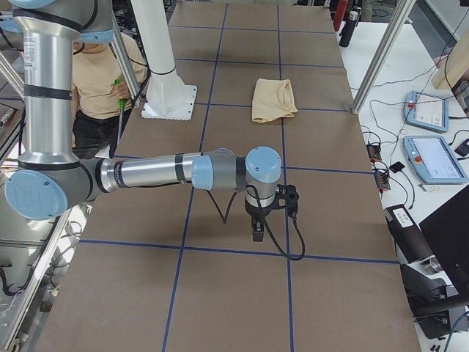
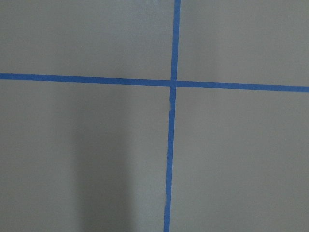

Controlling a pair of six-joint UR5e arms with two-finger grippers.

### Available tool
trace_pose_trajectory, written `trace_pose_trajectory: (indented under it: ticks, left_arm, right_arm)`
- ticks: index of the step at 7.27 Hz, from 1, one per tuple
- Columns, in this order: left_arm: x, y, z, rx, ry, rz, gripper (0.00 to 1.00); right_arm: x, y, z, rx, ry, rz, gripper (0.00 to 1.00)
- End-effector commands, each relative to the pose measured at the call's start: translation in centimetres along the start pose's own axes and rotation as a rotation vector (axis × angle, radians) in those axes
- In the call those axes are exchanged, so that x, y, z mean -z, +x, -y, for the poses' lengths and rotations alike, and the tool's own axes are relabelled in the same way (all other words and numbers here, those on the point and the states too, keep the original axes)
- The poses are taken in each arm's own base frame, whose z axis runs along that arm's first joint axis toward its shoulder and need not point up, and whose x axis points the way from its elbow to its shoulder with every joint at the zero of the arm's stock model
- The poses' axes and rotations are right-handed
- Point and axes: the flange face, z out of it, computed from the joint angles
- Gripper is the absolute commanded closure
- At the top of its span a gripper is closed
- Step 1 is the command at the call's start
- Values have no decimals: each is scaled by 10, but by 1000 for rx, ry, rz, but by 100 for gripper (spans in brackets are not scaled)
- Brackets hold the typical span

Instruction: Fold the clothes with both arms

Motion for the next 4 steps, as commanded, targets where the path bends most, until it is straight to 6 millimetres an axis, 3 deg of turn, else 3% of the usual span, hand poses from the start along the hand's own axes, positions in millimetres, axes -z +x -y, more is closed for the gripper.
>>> trace_pose_trajectory:
  ticks: [1, 3, 4]
  left_arm:
    - [-4, -2, 23, -15, 12, -2, 0]
    - [-2, 1, 24, -18, 16, -7, 0]
    - [-6, -4, 21, -1, 6, -1, 0]
  right_arm:
    - [-2, 2, 0, 6, -4, -8, 0]
    - [-1, -8, 7, 21, -2, -27, 0]
    - [-10, -22, 11, 46, -21, -24, 0]
